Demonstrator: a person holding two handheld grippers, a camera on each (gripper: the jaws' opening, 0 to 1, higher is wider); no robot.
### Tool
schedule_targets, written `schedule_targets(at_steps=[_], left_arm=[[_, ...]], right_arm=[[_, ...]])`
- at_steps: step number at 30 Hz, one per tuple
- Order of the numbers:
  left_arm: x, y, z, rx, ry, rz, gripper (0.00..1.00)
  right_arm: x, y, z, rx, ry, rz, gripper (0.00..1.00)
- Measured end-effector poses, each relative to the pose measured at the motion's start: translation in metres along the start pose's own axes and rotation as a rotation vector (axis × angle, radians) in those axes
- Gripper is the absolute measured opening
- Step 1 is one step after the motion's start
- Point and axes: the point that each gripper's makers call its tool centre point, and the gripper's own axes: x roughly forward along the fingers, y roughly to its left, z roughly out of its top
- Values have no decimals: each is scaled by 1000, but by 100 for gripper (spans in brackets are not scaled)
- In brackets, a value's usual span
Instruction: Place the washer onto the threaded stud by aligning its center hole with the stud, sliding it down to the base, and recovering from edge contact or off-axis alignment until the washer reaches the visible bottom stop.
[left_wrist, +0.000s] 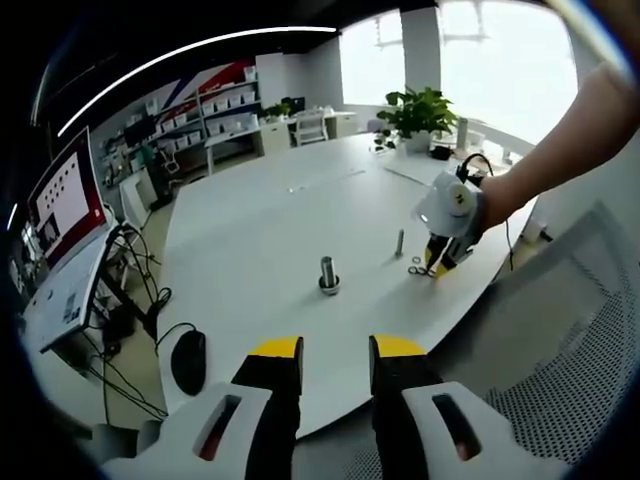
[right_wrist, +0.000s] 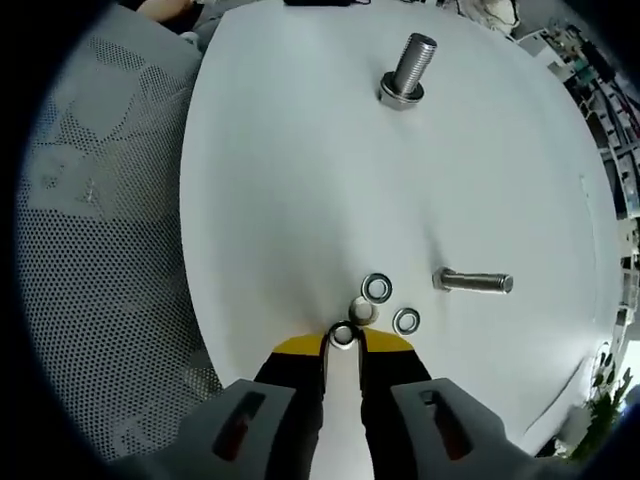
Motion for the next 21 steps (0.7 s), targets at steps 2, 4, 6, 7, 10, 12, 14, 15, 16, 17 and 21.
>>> schedule_targets(at_steps=[2, 4, 6, 7, 10, 12, 14, 15, 16, 17, 21], left_arm=[[0, 0, 0, 2, 2, 1, 24], [0, -1, 0, 3, 4, 0, 24], [0, -1, 0, 2, 4, -1, 24], [0, -1, 0, 1, 3, -2, 24], [0, -1, -1, 0, 5, -4, 24], [0, -1, -1, 1, 7, -5, 24], [1, -1, 0, -1, 3, -7, 24], [1, -1, 1, -3, 2, -6, 24], [1, -1, 0, -3, 2, -5, 24], [1, 0, 0, -2, 3, -6, 24], [1, -1, 0, 0, 6, -8, 24]], right_arm=[[-1, 1, -1, 33, -39, 2, 14], [-4, 6, -3, 58, -65, 5, 14], [-1, 6, -2, 79, -83, 8, 14], [-1, 6, -2, 84, -90, 9, 14], [1, 2, -1, 95, -104, 8, 14], [0, 2, 0, 105, -112, 6, 14], [1, 0, 1, 111, -120, 5, 14], [1, 0, 1, 114, -123, 6, 14], [0, 0, 1, 117, -124, 7, 14], [-2, 0, 1, 117, -129, 6, 14], [-6, -3, 4, 117, -136, 9, 14]])
